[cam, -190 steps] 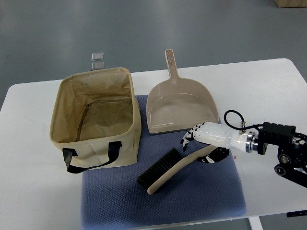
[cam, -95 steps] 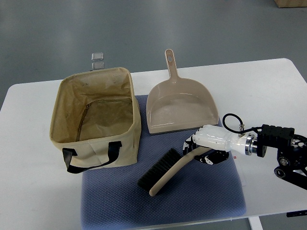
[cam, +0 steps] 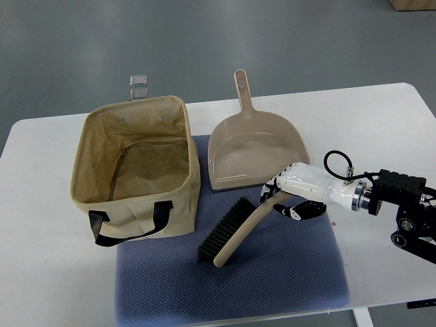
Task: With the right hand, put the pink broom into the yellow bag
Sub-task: 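Close the right hand around the brush handle, then lift the brush with the right hand and carry it over the bag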
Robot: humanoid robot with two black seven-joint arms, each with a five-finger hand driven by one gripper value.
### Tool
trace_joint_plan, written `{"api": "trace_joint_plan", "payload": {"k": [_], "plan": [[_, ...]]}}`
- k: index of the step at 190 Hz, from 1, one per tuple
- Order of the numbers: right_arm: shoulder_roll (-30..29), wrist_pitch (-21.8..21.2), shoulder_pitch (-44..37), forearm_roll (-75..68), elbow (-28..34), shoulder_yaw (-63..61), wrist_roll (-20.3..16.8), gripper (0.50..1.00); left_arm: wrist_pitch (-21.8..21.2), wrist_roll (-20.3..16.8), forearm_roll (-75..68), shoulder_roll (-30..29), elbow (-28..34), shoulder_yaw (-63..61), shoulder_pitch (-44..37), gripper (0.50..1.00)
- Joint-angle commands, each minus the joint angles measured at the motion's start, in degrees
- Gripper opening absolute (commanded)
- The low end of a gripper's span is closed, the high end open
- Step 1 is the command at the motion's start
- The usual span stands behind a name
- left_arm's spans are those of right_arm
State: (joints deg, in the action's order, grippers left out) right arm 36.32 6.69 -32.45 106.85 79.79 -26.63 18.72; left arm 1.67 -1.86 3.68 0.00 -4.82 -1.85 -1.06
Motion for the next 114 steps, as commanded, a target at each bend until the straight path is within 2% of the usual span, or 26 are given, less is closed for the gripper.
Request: {"api": "trace_joint_plan", "payload": {"k": [1,75,114], "plan": [[1.47,1.57,0.02,-0.32,0.02,-2.38,0.27,0.5,0.0,-0.07,-0.08,0.0,0.08,0.0,0.0,1.0],[8.5,7.1,-2.61,-3.92,0.02,-6.33,1.94,0.5,0.0,0.02,0.01,0.0,-0.01,0.0,0.0,1.0],[11.67,7.63,-6.92,-7.71,-0.25,-6.33,1.58,0.5,0.0,0.02,0.01,0.0,-0.01,0.0,0.0,1.0]]}}
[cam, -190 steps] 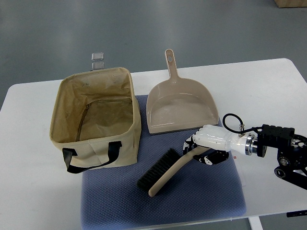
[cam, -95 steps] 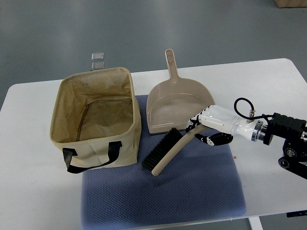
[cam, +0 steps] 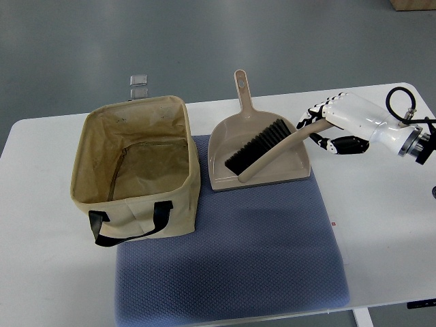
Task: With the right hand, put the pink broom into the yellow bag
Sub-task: 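Lift the brush with the right hand and carry it over the bag, then lower the brush into the beige bag and open the right hand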
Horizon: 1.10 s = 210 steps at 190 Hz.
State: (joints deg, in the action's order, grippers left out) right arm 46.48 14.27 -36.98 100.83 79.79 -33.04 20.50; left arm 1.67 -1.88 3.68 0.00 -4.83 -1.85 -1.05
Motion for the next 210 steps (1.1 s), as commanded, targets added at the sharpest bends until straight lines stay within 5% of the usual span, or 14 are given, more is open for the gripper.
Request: {"api": "trace_joint_plan", "payload": {"k": [1,70,163,210], "plan": [[1.68,0.06,-2.65,-1.86,-0.25,0.08,-0.19,0.5,0.0,0.03,0.01,0.0,0.08,0.0,-0.01,1.0],[1.24,-0.73,-11.71,-4.59,-3.24,1.13,-0.98,0.5,0.0,-0.05,0.01,0.0,0.0,0.0,-0.01,1.0],[-15.37,-8.9,-20.41,-3.62,-4.2,2.98,-6.17,0.5,0.0,0.03,0.01,0.0,0.0,0.0,-0.01,1.0],[-21.61,-9.17,-21.29,-3.62,-4.55,5.17,-6.35,0.5,0.0,0.03,0.01,0.0,0.0,0.0,-0.01,1.0]]}}
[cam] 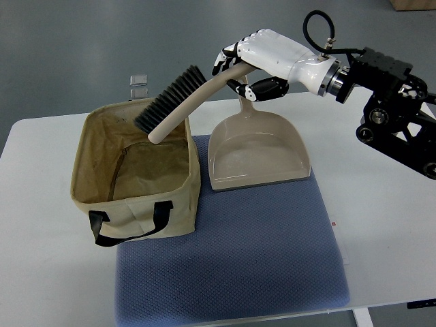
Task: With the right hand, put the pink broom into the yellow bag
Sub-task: 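Lower the brush into the beige bag and open the right hand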
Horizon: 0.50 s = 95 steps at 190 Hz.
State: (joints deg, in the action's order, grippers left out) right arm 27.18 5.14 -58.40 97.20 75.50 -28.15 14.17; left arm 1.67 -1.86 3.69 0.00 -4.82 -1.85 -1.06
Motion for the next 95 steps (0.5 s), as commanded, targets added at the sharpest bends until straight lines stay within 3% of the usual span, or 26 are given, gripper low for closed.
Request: {"api": "trace_joint_plan", "payload": {"k": [1,15,16,17,18,19,20,22,25,29,48,95], "plan": [[-2.48,0.05,0.22,0.0,-0.26,0.29,-0.02,0.5,0.0,0.01,0.0,0.0,-0.02,0.0,0.01,1.0],[-3.36,0.49,0.4,-0.35,-0.26,0.29,-0.02,0.5,0.0,0.01,0.0,0.0,-0.02,0.0,0.01,1.0],[-3.44,0.57,0.4,-0.44,-0.26,0.29,-0.02,0.535,0.0,0.01,-0.08,0.0,-0.02,0.0,0.01,1.0],[-3.45,0.58,0.4,-0.44,-0.26,0.29,-0.02,0.535,0.0,0.01,-0.09,0.0,-0.02,0.0,0.01,1.0],[-3.45,0.58,0.4,-0.61,-0.35,0.21,-0.02,0.582,0.0,0.01,0.0,0.0,-0.02,0.0,0.01,1.0],[-3.45,0.58,0.4,-0.61,-0.35,0.2,-0.02,0.582,0.0,0.01,0.0,0.0,-0.02,0.0,0.01,1.0],[-3.53,0.66,0.48,-0.7,-0.26,0.2,-0.02,0.625,0.0,0.01,0.0,0.0,-0.02,0.0,0.01,1.0],[-3.53,0.66,0.48,-0.7,-0.26,0.2,-0.02,0.625,0.0,0.01,0.0,0.0,-0.02,0.0,0.01,1.0],[-3.62,0.75,0.48,-0.88,-0.26,0.12,0.06,0.702,0.0,-0.07,0.0,0.0,-0.02,0.0,0.01,1.0],[-3.62,0.75,0.57,-0.88,-0.26,0.12,0.06,0.76,0.0,0.01,0.0,0.0,-0.02,0.0,0.01,1.0],[-3.62,0.84,0.84,-1.05,-0.26,-0.06,0.15,0.897,0.0,0.01,0.0,0.0,-0.02,0.0,0.01,1.0],[-3.01,2.51,2.51,-4.83,0.44,-0.76,0.24,0.901,0.0,0.01,0.0,0.0,0.07,0.0,0.01,1.0]]}}
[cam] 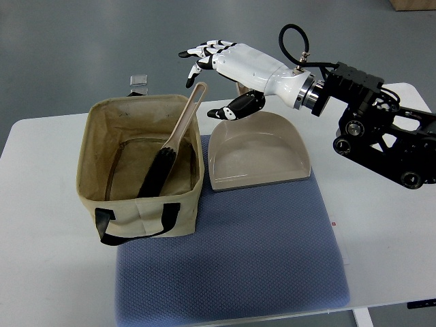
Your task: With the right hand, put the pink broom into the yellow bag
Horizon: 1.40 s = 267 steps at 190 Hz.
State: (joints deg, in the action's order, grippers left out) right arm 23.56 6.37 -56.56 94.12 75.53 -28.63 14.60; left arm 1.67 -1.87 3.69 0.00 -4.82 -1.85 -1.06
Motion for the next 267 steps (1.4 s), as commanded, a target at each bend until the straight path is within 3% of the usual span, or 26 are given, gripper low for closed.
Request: {"api": "trace_joint_plan", "payload": {"k": [1,24,84,134,157,197,267], "plan": [[0.78,1.53,0.66,-1.92,0.4,-0.29,-0.19,0.901,0.0,0.03,-0.08,0.0,-0.01,0.0,0.0,1.0],[2.62,3.73,2.42,-6.57,0.49,-1.43,-0.45,0.901,0.0,0.03,0.0,0.0,-0.01,0.0,0.0,1.0],[5.09,2.77,17.36,-25.65,0.58,-15.32,-3.0,0.901,0.0,0.03,0.0,0.0,0.07,0.0,0.0,1.0],[4.56,-3.74,28.08,-39.27,0.58,-28.24,-6.16,0.901,0.0,0.03,0.0,0.0,-0.01,0.0,0.0,1.0],[3.77,-9.36,33.09,-45.34,0.49,-34.04,-7.66,0.901,0.0,-0.06,-0.08,0.0,-0.01,0.0,0.0,1.0],[-3.61,-19.2,42.06,-49.47,0.4,-46.25,-10.82,0.901,0.0,0.03,-0.08,0.0,-0.01,0.0,0.0,1.0],[-13.37,-20.79,48.03,-49.12,0.4,-54.78,-10.47,0.926,0.0,0.03,0.0,0.0,-0.01,0.0,0.0,1.0]]}}
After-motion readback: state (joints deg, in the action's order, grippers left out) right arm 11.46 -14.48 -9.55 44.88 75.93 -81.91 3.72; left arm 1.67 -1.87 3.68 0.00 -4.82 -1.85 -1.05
